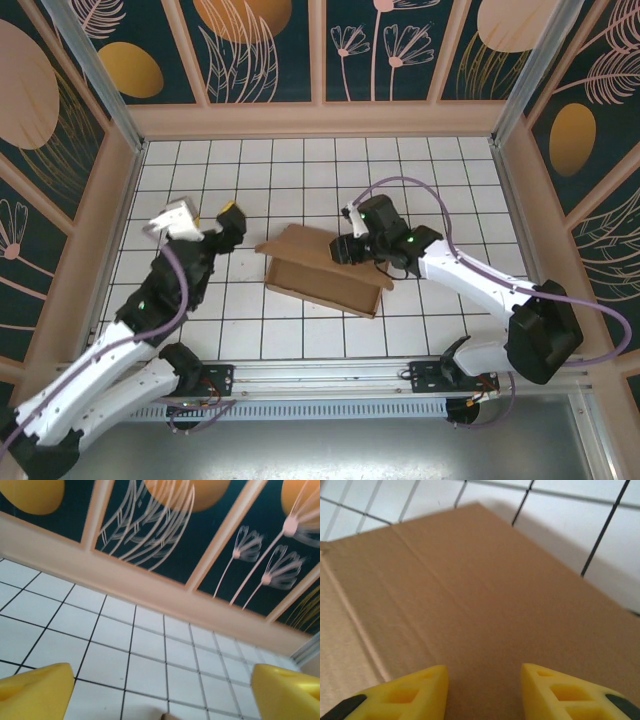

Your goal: Fold the paper box

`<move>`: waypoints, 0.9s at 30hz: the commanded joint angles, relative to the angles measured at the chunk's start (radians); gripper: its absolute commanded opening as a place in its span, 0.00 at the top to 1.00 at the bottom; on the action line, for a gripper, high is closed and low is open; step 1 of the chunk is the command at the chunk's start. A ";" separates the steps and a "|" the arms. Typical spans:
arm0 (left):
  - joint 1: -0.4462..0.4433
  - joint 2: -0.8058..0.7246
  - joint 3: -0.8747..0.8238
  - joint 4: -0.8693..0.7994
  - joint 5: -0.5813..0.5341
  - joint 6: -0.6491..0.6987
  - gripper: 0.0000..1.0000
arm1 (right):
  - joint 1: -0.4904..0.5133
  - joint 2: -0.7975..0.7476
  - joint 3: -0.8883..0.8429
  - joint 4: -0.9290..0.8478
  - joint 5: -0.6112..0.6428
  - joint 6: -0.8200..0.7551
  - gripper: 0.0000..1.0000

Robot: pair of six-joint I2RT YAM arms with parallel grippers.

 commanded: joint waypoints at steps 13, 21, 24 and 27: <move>0.213 0.479 0.161 -0.133 0.490 0.066 0.01 | -0.090 -0.196 -0.040 -0.120 0.163 0.131 0.35; 0.232 0.664 0.210 -0.184 0.709 0.175 0.01 | -0.217 -0.206 -0.162 -0.197 -0.013 0.155 0.26; 0.232 0.702 0.210 -0.212 0.676 0.194 0.01 | -0.218 -0.206 -0.176 -0.226 0.023 0.158 0.24; 0.232 0.726 0.200 -0.220 0.663 0.204 0.01 | -0.219 -0.220 -0.196 -0.239 0.073 0.164 0.21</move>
